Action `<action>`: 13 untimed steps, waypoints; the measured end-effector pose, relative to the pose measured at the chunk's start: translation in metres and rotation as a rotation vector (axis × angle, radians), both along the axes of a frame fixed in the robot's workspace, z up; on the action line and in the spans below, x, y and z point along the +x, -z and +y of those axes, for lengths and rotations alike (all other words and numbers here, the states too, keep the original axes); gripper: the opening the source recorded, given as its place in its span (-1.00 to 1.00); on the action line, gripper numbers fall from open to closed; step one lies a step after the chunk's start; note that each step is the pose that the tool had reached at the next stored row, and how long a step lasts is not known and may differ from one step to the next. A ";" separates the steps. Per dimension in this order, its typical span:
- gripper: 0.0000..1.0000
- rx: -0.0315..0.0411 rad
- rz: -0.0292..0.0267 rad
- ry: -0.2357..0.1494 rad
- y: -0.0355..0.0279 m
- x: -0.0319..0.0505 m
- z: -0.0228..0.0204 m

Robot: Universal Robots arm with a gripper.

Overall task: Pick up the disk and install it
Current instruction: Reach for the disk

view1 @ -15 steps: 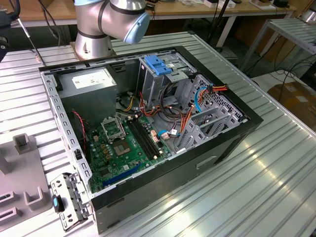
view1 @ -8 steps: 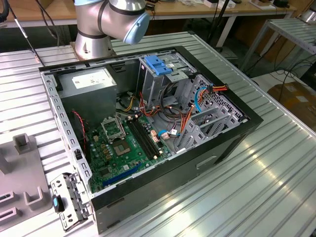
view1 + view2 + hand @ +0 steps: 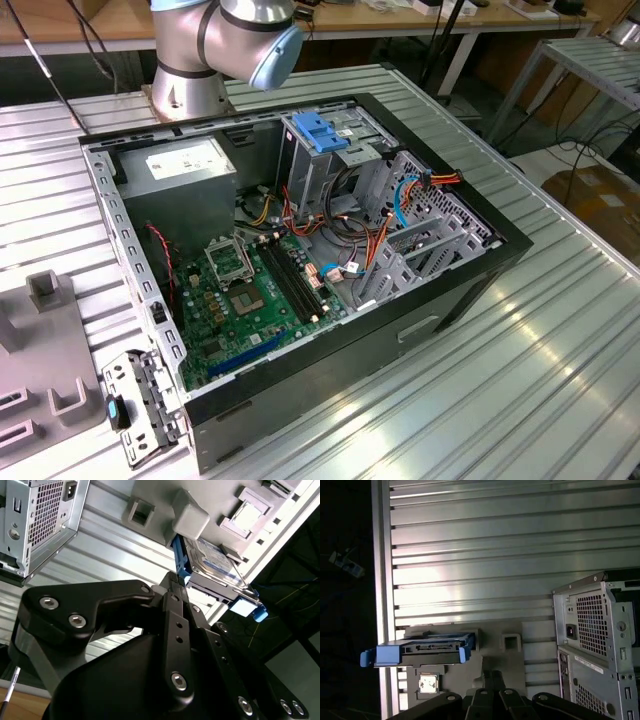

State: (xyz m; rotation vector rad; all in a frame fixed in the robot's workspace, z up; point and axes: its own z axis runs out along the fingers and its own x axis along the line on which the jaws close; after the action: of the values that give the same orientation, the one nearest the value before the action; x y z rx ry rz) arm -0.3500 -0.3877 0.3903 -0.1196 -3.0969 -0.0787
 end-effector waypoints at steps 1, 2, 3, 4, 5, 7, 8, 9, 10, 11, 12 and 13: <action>-0.79 0.0004 0.0012 0.000 0.0000 -0.0014 0.0000; -0.79 0.0007 0.0025 0.000 0.0000 -0.0030 0.0000; -0.79 0.0012 0.0035 0.000 0.0001 -0.0044 0.0000; -0.79 0.0023 0.0065 0.000 0.0001 -0.0082 0.0000; -0.79 0.0027 0.0076 0.000 0.0001 -0.0097 0.0000; -0.79 0.0041 0.0114 0.000 0.0002 -0.0142 0.0000; -0.79 0.0047 0.0131 0.000 0.0002 -0.0161 0.0000; -0.79 0.0051 0.0144 0.000 0.0002 -0.0175 0.0000; -0.79 0.0057 0.0155 0.000 0.0002 -0.0189 0.0000; -0.79 0.0061 0.0168 0.000 0.0002 -0.0202 0.0000; -0.79 0.0066 0.0183 0.000 0.0002 -0.0217 0.0000; -0.79 0.0071 0.0194 0.000 0.0003 -0.0230 0.0000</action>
State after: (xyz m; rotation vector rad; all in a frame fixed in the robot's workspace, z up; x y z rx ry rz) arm -0.3730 -0.3877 0.3900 -0.1194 -3.0770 -0.0879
